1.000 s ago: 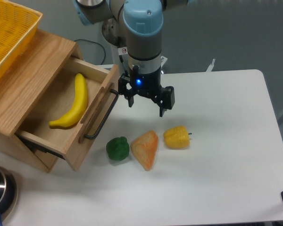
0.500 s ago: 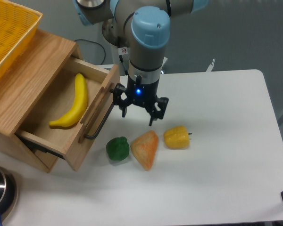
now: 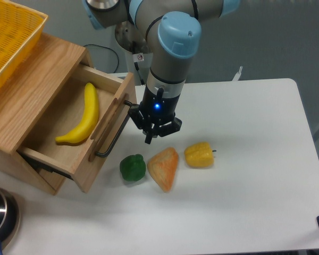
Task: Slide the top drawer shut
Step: 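Move the gripper down to the drawer front beside its black handle, then push the drawer front with the gripper into the wooden cabinet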
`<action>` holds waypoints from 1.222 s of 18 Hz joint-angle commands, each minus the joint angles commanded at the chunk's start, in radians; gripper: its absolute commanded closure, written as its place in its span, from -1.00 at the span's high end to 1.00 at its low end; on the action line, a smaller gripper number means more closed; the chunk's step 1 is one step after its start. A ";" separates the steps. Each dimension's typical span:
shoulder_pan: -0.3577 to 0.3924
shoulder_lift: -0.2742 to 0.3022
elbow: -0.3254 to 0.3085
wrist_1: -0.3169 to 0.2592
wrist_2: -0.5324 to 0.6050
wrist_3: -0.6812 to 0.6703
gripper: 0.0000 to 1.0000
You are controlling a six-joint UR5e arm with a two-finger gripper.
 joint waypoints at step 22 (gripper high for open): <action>-0.045 0.011 -0.005 -0.187 0.002 0.008 -1.00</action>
